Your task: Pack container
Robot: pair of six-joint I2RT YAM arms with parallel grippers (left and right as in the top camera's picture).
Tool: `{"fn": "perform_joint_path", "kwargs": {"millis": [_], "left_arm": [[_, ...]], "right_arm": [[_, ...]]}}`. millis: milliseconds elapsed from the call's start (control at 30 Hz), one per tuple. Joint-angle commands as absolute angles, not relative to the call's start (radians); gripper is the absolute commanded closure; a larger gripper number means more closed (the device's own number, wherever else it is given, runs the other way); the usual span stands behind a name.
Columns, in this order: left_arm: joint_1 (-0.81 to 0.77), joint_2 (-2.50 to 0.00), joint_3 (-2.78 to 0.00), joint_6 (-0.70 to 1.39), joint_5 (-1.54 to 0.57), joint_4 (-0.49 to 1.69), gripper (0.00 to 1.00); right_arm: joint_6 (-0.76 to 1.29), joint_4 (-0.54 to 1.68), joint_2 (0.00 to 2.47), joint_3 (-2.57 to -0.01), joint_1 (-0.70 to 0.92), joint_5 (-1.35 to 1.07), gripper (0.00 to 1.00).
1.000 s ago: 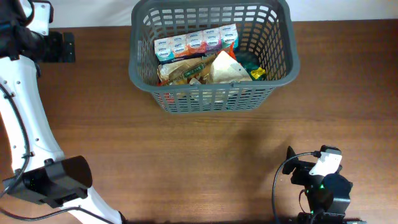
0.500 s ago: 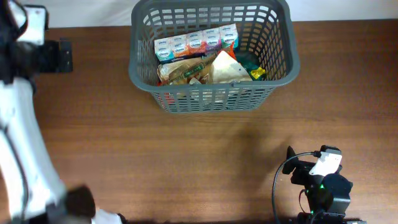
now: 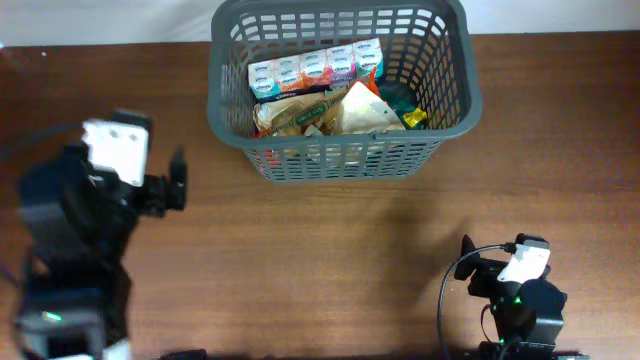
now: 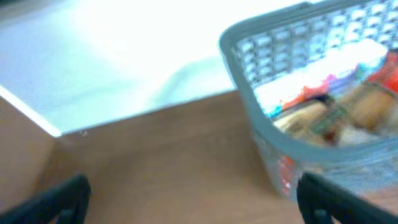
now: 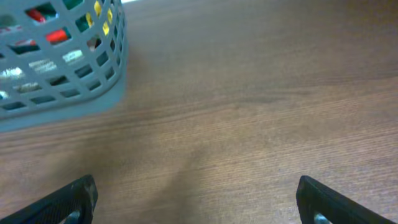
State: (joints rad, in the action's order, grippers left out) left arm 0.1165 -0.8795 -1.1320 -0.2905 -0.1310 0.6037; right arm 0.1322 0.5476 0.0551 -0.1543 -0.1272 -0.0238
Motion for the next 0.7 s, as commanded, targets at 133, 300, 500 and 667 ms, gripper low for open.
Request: {"fn": "perform_joint_path", "kwargs": {"millis": [133, 300, 500, 667], "left_arm": [[0.109, -0.488, -0.624, -0.285, -0.262, 0.252, 0.01], [0.109, -0.317, -0.433, -0.285, -0.242, 0.239, 0.01], [0.109, -0.124, -0.202, -0.284, -0.24, 0.239, 0.01], [0.109, -0.015, -0.082, -0.284, -0.241, 0.239, 0.01]], "right_arm": [[0.139, 0.549, 0.045, -0.147, -0.118, -0.014, 0.01], [0.139, 0.549, 0.045, -0.147, -0.118, -0.014, 0.01], [0.139, 0.549, 0.045, -0.147, -0.118, -0.014, 0.01], [0.139, 0.549, 0.045, -0.147, -0.118, -0.014, 0.01]]}}
